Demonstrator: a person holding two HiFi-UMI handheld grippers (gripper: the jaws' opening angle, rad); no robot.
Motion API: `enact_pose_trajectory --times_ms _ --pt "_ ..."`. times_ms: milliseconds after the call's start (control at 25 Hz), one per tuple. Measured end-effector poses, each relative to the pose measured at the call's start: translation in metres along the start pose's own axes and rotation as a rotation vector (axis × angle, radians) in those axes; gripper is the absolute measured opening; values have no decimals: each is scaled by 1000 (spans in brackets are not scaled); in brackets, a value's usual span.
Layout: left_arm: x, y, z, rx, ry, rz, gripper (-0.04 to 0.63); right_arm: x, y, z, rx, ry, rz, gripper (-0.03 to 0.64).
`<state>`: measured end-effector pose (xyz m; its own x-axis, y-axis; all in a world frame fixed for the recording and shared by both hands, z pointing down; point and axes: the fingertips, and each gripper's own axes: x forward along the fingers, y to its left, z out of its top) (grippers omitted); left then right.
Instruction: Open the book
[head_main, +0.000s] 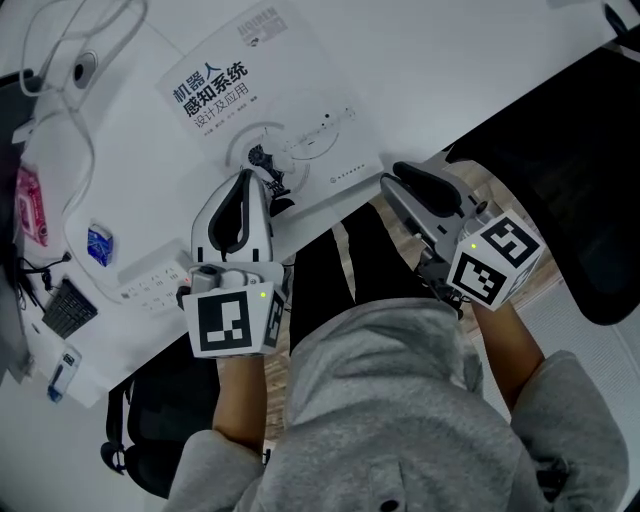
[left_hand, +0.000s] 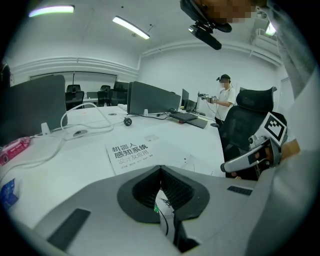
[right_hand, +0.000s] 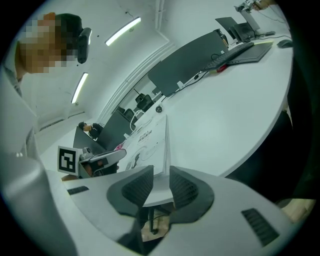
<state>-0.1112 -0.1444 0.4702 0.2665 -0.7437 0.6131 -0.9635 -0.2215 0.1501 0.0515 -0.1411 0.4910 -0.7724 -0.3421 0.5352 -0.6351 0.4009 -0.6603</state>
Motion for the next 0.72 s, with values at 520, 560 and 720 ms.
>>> enact_pose_trajectory --times_ms 520,560,720 --pt "10 9 -15 21 17 16 11 14 -1 -4 83 -7 34 104" --pt "10 11 -16 11 17 17 11 15 1 -5 97 -8 40 104" --pt "11 20 -18 -12 15 31 11 17 7 -4 134 -11 69 104"
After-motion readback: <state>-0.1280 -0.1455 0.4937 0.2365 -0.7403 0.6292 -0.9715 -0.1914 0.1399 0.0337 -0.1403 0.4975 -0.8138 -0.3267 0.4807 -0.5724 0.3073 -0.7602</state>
